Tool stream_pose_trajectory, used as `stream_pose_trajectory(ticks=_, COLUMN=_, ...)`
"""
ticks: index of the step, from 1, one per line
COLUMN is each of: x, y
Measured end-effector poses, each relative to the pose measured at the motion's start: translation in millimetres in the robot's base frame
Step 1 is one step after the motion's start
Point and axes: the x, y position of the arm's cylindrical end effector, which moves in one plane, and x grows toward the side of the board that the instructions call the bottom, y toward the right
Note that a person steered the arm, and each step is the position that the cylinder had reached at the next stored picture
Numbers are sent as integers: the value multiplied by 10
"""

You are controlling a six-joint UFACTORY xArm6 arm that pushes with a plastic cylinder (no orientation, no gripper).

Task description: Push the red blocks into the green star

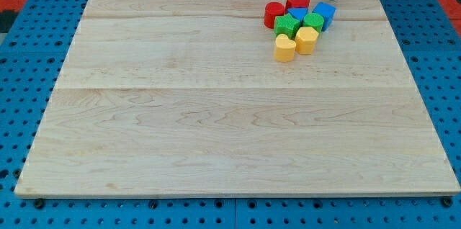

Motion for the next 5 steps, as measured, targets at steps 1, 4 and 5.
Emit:
stream_pose_trajectory(ticks=1, x=-79, y=-50)
stream_pose_trajectory(ticks=4, x=-144, y=-111)
stream_pose_trajectory(ticks=5, x=-143, y=-538)
